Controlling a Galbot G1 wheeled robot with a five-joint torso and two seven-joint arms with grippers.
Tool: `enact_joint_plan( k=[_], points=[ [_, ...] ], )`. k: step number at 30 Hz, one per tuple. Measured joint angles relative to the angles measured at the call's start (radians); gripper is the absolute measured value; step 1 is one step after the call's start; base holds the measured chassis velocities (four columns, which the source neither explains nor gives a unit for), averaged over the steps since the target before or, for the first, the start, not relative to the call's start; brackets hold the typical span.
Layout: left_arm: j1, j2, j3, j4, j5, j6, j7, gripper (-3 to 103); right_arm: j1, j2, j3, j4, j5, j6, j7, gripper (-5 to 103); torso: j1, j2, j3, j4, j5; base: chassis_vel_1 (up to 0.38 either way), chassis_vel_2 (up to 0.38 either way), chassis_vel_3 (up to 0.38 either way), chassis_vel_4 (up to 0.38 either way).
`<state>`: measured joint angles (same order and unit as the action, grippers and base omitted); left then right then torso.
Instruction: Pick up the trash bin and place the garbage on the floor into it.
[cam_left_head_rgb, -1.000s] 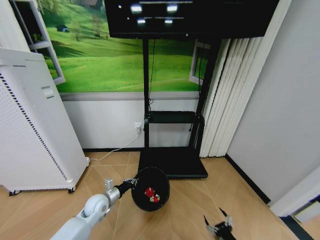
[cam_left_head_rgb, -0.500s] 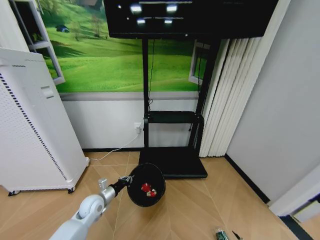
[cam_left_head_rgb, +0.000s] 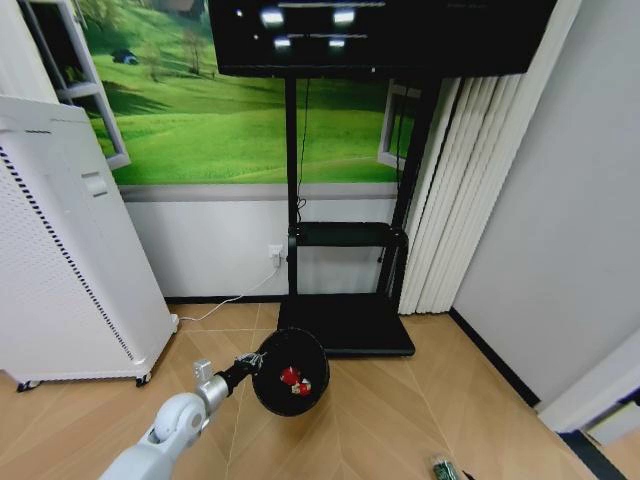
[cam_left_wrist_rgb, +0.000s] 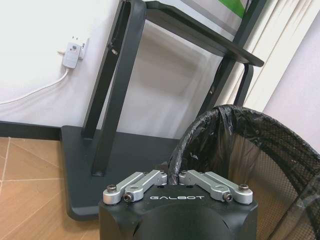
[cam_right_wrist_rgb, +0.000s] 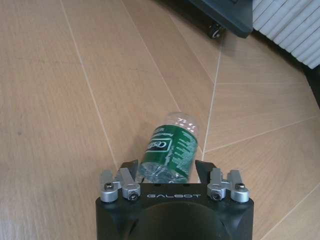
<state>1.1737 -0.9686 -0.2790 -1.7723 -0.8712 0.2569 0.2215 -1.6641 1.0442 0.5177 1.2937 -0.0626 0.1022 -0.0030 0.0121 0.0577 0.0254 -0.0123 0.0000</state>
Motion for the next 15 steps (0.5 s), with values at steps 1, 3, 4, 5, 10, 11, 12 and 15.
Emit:
enact_joint_plan(
  k=[1, 3, 4, 5, 10, 11, 12, 15],
  points=[
    [0.003, -0.001, -0.003, -0.001, 0.001, -0.001, 0.000, 4, 0.002, -0.002, -0.002, -0.005, -0.002, -0.002, -0.003, 57, 0.000, 0.000, 0.000, 0.0000, -0.0001, 0.000, 0.000, 0.000, 0.000],
    [0.006, -0.002, -0.007, -0.001, 0.002, -0.002, 0.000, 4, 0.005, -0.004, -0.004, -0.009, -0.002, -0.006, -0.005, 52, 0.000, 0.000, 0.000, 0.0000, -0.0002, 0.000, 0.000, 0.000, 0.000],
    [0.010, -0.002, -0.010, -0.002, 0.003, -0.003, 0.000, 4, 0.008, -0.006, -0.005, -0.013, -0.003, -0.009, -0.007, 47, 0.000, 0.000, 0.000, 0.0000, -0.0003, 0.000, 0.000, 0.000, 0.000],
    [0.013, -0.003, -0.013, -0.002, 0.004, -0.004, 0.000, 4, 0.008, -0.009, -0.006, -0.014, -0.007, -0.010, -0.011, 41, 0.000, 0.000, 0.000, 0.0001, -0.0006, 0.000, 0.000, 0.000, 0.000],
    [0.023, -0.003, -0.024, -0.002, 0.007, -0.008, 0.000, 4, 0.008, -0.008, -0.006, -0.013, -0.011, -0.011, -0.021, 30, 0.000, 0.000, 0.000, 0.0001, -0.0008, 0.000, 0.000, 0.000, 0.000],
    [0.023, -0.003, -0.024, -0.002, 0.007, -0.008, 0.000, 4, 0.008, -0.008, -0.006, -0.013, -0.011, -0.011, -0.021, 30, 0.000, 0.000, 0.000, 0.0001, -0.0008, 0.000, 0.000, 0.000, 0.000],
    [0.025, -0.003, -0.024, -0.002, 0.008, -0.008, 0.000, 4, 0.007, -0.005, -0.006, -0.011, -0.011, -0.010, -0.021, 27, 0.000, 0.000, 0.000, 0.0000, -0.0009, 0.000, 0.000, 0.000, 0.000],
    [0.027, -0.003, -0.024, 0.001, 0.009, -0.008, -0.001, 4, -0.009, 0.002, 0.004, 0.020, 0.015, -0.008, -0.026, 21, 0.000, 0.000, 0.000, 0.0000, 0.0009, 0.000, 0.000, 0.000, 0.000]
  ],
)
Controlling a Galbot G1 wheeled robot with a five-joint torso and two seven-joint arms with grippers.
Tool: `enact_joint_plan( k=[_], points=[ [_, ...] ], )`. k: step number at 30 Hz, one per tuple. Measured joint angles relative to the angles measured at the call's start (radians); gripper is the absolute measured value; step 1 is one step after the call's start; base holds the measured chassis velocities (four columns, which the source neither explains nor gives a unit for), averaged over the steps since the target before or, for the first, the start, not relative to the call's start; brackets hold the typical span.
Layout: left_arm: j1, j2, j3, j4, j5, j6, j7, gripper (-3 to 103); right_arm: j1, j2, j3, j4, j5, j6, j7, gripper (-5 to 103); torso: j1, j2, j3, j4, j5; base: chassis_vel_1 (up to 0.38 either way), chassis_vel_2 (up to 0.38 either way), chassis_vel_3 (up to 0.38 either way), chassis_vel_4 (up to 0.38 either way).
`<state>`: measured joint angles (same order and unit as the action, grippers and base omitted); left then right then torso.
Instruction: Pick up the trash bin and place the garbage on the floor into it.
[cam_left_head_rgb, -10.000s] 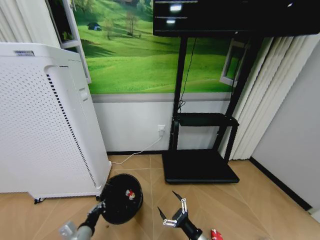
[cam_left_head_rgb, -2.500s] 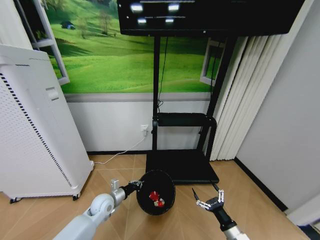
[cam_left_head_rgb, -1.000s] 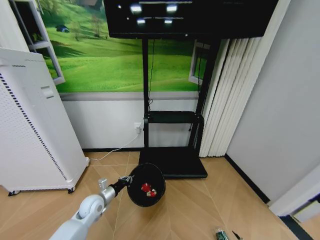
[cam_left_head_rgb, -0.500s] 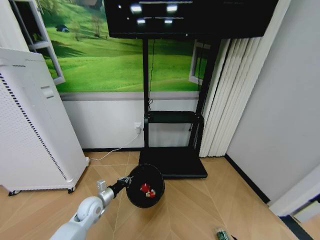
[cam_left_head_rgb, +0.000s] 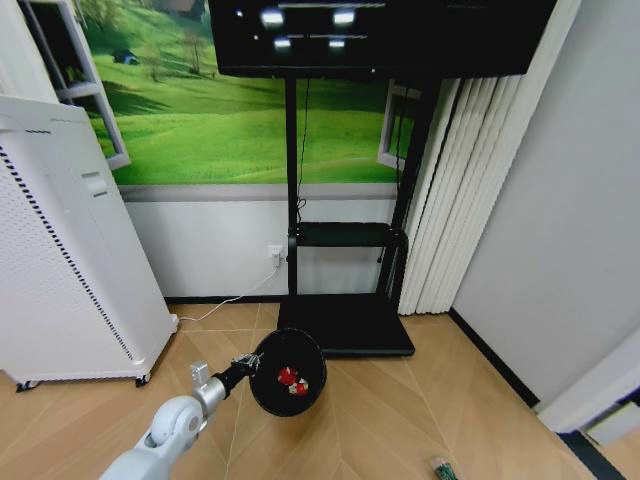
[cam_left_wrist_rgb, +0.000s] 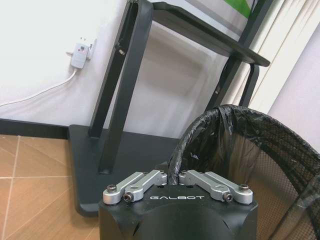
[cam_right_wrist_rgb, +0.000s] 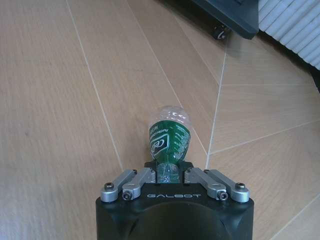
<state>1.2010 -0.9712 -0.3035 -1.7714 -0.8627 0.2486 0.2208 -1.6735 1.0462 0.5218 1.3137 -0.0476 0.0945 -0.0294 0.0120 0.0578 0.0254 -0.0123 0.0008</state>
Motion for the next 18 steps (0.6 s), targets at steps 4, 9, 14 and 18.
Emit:
enact_joint_plan(
  k=[4, 9, 14, 18],
  points=[
    [0.002, 0.001, 0.003, 0.014, 0.000, 0.000, -0.006, 4, -0.047, -0.008, 0.046, 0.112, 0.064, 0.019, -0.005, 14, 0.000, 0.000, 0.000, -0.0002, -0.0002, 0.000, 0.000, 0.000, 0.000],
    [-0.017, 0.005, 0.030, 0.055, -0.016, 0.000, -0.027, 4, -0.100, -0.026, 0.142, 0.308, 0.080, 0.109, -0.012, 14, 0.000, 0.000, 0.000, 0.0000, -0.0009, 0.000, 0.000, 0.000, 0.000],
    [-0.069, 0.018, 0.082, 0.108, -0.034, 0.000, -0.044, 4, -0.110, -0.046, 0.178, 0.469, 0.125, 0.246, -0.131, 14, 0.000, 0.000, 0.000, 0.0001, -0.0010, 0.000, 0.000, 0.000, 0.000],
    [-0.162, 0.023, 0.187, 0.169, -0.035, 0.015, -0.028, 4, -0.078, -0.039, 0.150, 0.572, 0.154, 0.363, -0.308, 14, 0.000, 0.000, 0.000, 0.0003, -0.0009, 0.000, 0.000, 0.000, 0.000]
  ],
)
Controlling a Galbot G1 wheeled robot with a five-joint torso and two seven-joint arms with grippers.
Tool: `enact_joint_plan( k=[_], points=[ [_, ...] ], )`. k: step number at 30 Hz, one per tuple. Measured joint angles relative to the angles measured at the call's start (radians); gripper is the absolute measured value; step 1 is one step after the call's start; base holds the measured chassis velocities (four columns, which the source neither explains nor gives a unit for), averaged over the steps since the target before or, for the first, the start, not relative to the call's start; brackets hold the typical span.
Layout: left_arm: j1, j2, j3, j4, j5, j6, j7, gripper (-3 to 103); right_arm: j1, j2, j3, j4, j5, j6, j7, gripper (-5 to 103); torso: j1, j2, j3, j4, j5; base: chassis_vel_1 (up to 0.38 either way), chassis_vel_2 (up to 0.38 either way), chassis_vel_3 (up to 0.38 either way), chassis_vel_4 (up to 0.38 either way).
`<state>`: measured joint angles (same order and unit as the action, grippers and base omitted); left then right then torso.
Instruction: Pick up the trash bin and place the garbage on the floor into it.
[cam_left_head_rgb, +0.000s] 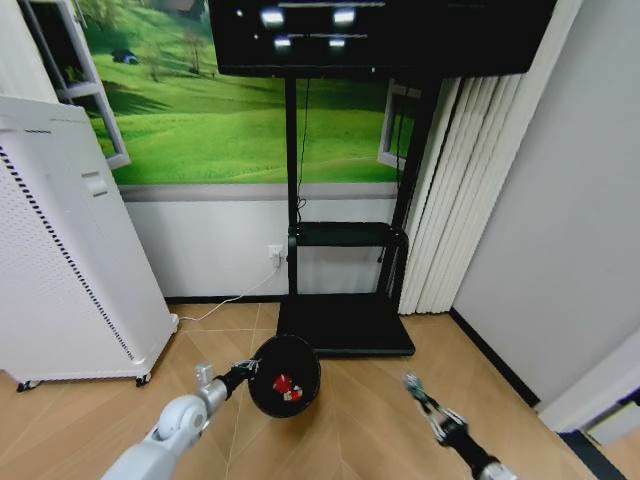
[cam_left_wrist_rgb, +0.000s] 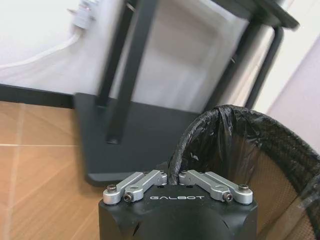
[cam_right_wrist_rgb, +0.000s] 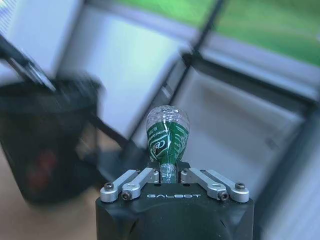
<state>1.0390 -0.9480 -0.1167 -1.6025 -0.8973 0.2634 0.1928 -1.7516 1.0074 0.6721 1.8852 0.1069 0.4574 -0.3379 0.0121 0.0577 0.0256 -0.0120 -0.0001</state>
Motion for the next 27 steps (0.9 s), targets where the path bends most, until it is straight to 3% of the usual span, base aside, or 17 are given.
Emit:
enact_joint_plan(
  k=[6, 10, 21, 27],
  points=[
    [-0.124, -0.019, 0.126, 0.043, -0.003, 0.012, 0.011, 4, 0.014, 0.006, -0.070, 0.141, 0.049, 0.036, -0.158, 14, 0.000, 0.000, 0.000, -0.0006, -0.0001, 0.000, 0.000, 0.000, 0.000],
    [-0.177, -0.025, 0.201, 0.063, -0.004, 0.019, 0.011, 4, 0.031, -0.005, -0.114, 0.218, 0.078, 0.033, -0.206, 14, 0.000, 0.000, 0.000, -0.0002, 0.0001, 0.000, 0.000, 0.000, 0.000],
    [-0.229, -0.060, 0.354, 0.082, 0.029, 0.025, 0.023, 4, 0.076, -0.016, -0.230, 0.281, 0.094, -0.015, -0.210, 14, 0.000, 0.000, 0.000, -0.0003, 0.0002, 0.000, 0.000, 0.000, 0.000],
    [-0.203, -0.045, 0.390, -0.001, 0.052, 0.032, 0.035, 4, 0.113, 0.009, -0.282, 0.181, 0.063, 0.000, -0.205, 14, 0.000, 0.000, 0.000, -0.0003, 0.0003, 0.000, 0.000, 0.000, 0.000]
  ],
)
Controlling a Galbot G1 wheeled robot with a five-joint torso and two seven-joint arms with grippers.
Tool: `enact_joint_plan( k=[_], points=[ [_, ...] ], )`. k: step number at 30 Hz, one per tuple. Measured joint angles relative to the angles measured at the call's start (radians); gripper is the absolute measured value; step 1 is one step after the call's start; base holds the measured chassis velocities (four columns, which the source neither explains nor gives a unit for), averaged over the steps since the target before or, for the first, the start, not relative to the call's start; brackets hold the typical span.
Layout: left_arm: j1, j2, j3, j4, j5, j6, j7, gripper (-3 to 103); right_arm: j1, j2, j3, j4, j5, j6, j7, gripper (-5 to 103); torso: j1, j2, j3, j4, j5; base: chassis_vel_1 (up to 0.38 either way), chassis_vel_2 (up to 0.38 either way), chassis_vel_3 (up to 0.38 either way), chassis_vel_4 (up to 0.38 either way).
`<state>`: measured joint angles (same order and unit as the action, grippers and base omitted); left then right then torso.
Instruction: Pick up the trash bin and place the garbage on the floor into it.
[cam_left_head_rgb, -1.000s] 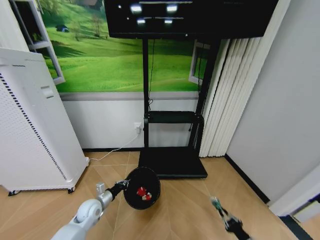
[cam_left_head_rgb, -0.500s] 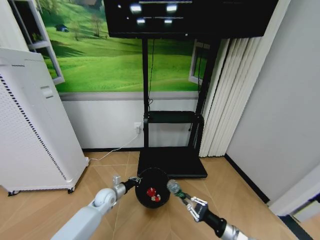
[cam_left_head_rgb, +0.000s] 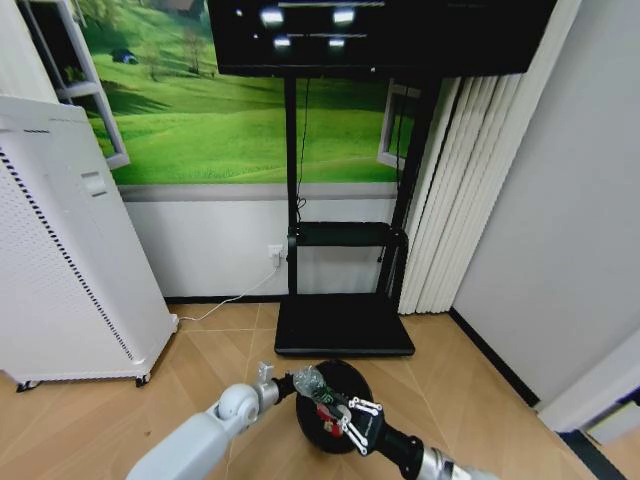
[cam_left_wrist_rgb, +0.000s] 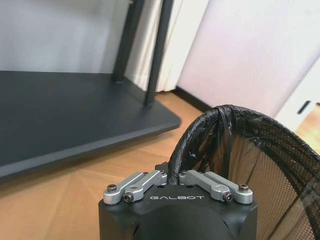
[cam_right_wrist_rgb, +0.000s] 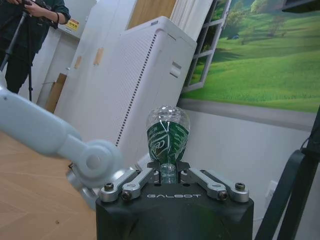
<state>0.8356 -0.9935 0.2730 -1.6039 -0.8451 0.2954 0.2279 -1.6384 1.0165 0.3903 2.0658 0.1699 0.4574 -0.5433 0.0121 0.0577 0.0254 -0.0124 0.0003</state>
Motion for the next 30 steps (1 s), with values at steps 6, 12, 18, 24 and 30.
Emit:
enact_joint_plan(
  k=[6, 12, 18, 24, 30],
  points=[
    [0.037, 0.048, -0.015, -0.100, -0.041, 0.013, -0.024, 4, 0.039, 0.007, -0.004, -0.068, 0.010, -0.009, 0.020, 14, 0.000, 0.000, 0.000, 0.0000, -0.0003, 0.000, 0.000, 0.000, 0.000],
    [0.084, 0.073, -0.073, -0.137, -0.043, 0.015, -0.029, 4, 0.048, 0.000, 0.027, -0.078, 0.038, -0.024, 0.022, 22, 0.000, 0.000, 0.000, 0.0002, -0.0003, 0.000, 0.000, 0.000, 0.000],
    [0.118, 0.069, -0.100, -0.151, -0.042, 0.015, -0.033, 4, 0.016, 0.005, 0.061, -0.078, 0.057, -0.012, 0.014, 50, 0.000, 0.000, 0.000, 0.0001, -0.0002, 0.000, 0.000, 0.000, 0.000],
    [0.129, 0.057, -0.109, -0.153, -0.042, 0.015, -0.036, 4, -0.015, 0.013, 0.074, -0.064, 0.057, 0.005, 0.014, 66, 0.000, 0.000, 0.000, -0.0001, -0.0003, 0.000, 0.000, 0.000, 0.000],
    [0.172, 0.032, -0.199, -0.183, -0.074, 0.015, -0.099, 4, -0.024, 0.055, 0.107, -0.067, 0.090, -0.007, 0.087, 93, 0.000, 0.000, 0.000, -0.0002, -0.0004, 0.000, 0.000, 0.000, 0.000]
  ],
)
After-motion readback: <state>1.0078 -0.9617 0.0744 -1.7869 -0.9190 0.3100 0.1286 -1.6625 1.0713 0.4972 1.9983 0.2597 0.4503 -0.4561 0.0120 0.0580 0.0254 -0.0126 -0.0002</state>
